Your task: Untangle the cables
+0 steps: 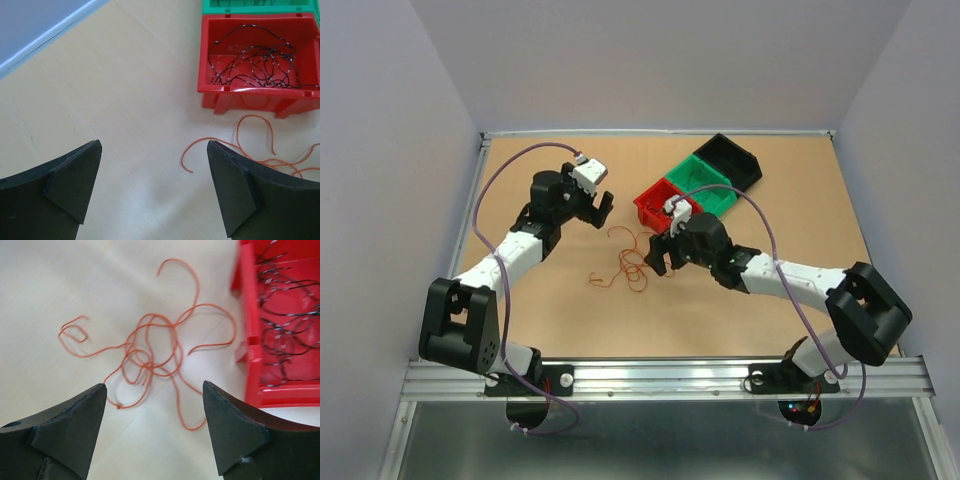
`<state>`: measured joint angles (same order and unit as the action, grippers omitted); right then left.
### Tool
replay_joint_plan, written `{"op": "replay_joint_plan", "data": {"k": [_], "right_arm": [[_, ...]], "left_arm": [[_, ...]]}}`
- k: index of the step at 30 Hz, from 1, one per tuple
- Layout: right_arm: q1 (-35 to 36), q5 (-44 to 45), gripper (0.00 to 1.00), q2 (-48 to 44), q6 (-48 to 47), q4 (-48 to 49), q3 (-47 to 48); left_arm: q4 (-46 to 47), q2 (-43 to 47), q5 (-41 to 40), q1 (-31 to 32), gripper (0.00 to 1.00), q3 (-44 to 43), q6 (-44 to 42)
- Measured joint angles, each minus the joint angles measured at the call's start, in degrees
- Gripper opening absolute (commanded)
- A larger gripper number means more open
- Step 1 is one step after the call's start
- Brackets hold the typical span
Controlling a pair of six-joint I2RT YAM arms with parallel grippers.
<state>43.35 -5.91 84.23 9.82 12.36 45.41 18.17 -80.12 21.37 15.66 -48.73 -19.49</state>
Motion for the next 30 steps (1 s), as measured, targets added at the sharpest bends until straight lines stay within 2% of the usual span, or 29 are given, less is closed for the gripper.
{"op": "replay_joint_plan", "data": {"k": [7,15,20,26,30], "right_arm": [[6.4,0.0,0.75,1.8,0.3,0.4,-0.4],[10.4,-2.0,0.73,9.9,-2.0,0.5,0.7],[13.3,-2.3,0.76,16.2,-6.6,0.5,6.2],[14.7,-2.0,0.83,22.7,-11.7,0.9,15.0],[14.8,-1.7,0.79,27.2,-15.0,1.4,20.0]], "left_arm": [[-0.9,-0.4,3.3,0.0,0.98,-0.1,-1.0],[-2.7,-4.1,3.4,0.0,0.98,-1.5,-1.3],[-2.7,-5.1,2.1,-0.6,0.98,-1.9,-0.7],[-0.9,-5.1,2.6,-7.1,0.98,-1.9,3.0],[0.9,-4.7,2.4,-10.1,0.98,-1.9,4.4]]}}
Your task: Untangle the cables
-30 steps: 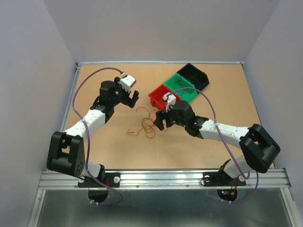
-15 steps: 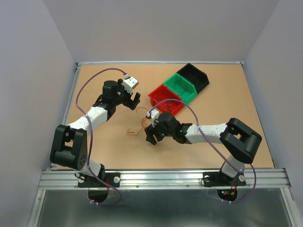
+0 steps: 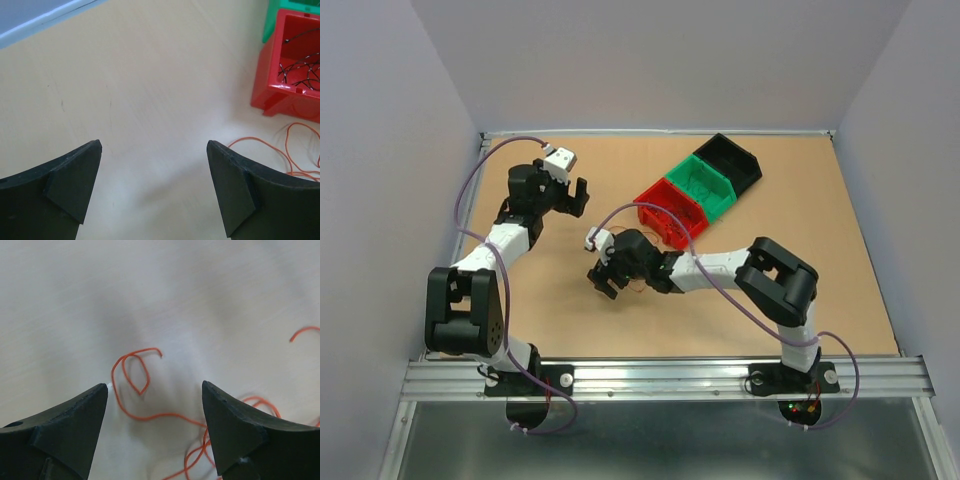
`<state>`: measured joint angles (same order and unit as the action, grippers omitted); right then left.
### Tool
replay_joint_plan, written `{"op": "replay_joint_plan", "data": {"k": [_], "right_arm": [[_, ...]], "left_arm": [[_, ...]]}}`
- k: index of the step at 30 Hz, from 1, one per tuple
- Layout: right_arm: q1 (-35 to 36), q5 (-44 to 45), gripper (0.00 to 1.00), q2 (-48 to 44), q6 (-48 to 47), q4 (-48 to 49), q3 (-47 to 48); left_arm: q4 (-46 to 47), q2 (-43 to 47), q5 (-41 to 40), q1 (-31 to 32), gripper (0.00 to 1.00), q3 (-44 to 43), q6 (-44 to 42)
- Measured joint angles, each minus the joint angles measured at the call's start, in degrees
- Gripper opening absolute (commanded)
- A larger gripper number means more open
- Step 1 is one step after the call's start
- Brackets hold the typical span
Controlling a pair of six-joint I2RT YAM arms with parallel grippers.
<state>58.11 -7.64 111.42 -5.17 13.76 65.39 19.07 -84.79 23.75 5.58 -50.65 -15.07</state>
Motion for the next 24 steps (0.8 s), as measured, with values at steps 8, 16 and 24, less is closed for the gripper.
{"op": "replay_joint_plan", "data": {"k": [8,16,24], "right_arm": [[0.1,-2.6,0.01,5.0,-6.1,-0.9,3.2],[0.1,-3.0,0.01,-15.1,-10.2,-5.1,-1.4],[0.1,4.0,0.01,-39.7,-10.8,6.6,1.4]], "left_arm": [[2.1,0.5,0.2,0.1,0.97,0.0,0.7],[2.9,0.5,1.3,0.0,0.97,0.0,1.0],[3.5,0.5,3.5,-0.1,0.97,0.1,1.2]]}}
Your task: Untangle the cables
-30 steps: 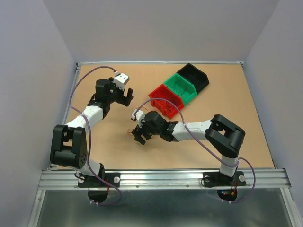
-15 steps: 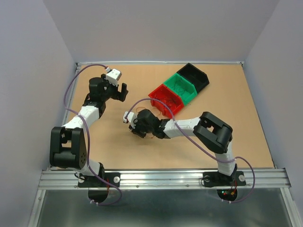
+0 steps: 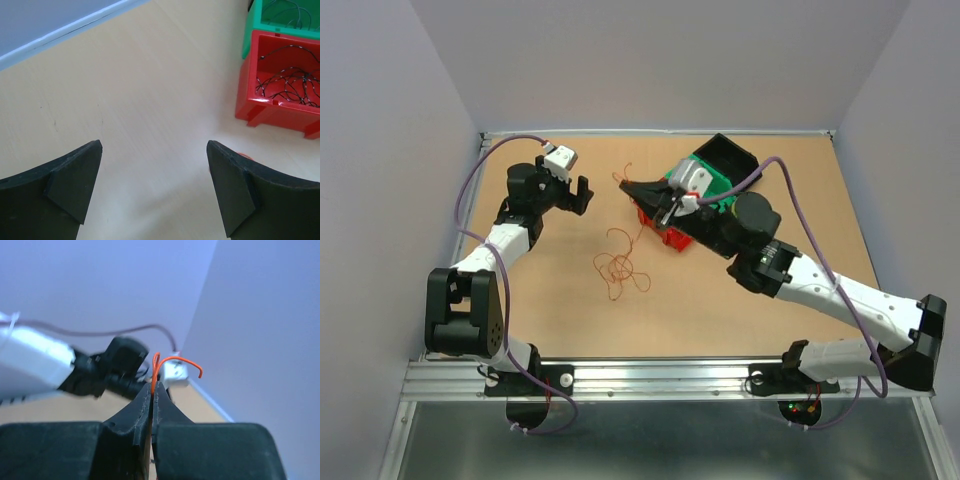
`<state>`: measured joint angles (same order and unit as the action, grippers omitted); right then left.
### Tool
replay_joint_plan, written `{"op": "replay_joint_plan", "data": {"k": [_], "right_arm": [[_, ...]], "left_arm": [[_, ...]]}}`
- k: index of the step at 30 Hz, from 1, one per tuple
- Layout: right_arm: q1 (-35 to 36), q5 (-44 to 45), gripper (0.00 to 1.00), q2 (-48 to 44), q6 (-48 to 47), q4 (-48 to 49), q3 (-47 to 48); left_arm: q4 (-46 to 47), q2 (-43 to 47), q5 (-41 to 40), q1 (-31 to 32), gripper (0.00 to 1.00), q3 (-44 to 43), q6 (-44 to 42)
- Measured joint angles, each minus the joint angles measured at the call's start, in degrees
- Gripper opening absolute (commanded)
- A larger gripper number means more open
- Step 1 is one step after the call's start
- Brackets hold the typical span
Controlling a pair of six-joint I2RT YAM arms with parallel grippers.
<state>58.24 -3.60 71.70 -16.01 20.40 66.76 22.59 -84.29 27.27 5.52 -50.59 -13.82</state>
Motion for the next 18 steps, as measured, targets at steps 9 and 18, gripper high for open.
{"op": "replay_joint_plan", "data": {"k": [9,18], "right_arm": [[-7.3,9.5,0.01,6.1,2.3,1.9,15.7],[-18.6,14.0,0.01,17.7,6.3,-1.6,30.6]], "left_arm": [[1.8,1.9,6.1,0.0,0.97,3.0,0.0],[4.6,6.7,10.5,0.0,0.97,5.2,0.0]]}}
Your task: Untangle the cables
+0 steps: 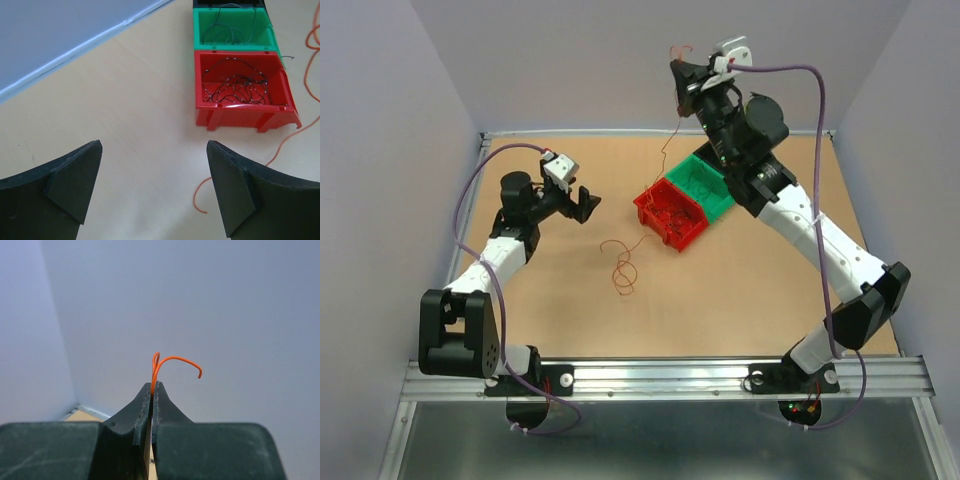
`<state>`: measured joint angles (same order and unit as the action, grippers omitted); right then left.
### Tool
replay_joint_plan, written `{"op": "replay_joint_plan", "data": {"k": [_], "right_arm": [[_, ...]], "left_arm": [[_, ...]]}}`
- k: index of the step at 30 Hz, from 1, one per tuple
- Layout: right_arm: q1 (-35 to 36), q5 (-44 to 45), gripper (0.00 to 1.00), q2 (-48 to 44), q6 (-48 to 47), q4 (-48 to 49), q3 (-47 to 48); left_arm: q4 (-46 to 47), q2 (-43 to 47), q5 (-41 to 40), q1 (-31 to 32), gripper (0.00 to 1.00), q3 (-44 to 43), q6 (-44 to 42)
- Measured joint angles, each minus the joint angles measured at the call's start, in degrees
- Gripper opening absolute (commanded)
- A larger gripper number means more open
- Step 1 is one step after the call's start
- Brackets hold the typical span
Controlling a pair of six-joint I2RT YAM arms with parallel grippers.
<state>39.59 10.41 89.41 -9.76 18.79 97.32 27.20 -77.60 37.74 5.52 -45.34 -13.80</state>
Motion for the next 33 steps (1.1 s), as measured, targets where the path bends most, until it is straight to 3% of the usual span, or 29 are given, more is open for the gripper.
{"op": "replay_joint_plan", "data": {"k": [8,16,23,33], "right_arm": [[-12.6,-0.5,0.01,4.9,8.5,-2.6,4.3],[-11.9,-4.0,0.01,5.0,11.3,-2.8,4.2],[-11.8,-4.0,0.01,4.9,10.3,-1.6,4.2],[-11.8,-4.7,0.01,1.5,8.8,3.3,-3.5]], "left_arm": [[1.3,-1.4,10.4,1.6,0.98,0.0,-1.0],[-1.2,-9.0,12.8,9.5,0.96,0.0,-4.9],[-3.5,-10.0,12.1,15.0,0.94,-0.9,-6.9],[-8.2,-25.3,5.5,19.1,0.84,-13.6,-5.4]]}}
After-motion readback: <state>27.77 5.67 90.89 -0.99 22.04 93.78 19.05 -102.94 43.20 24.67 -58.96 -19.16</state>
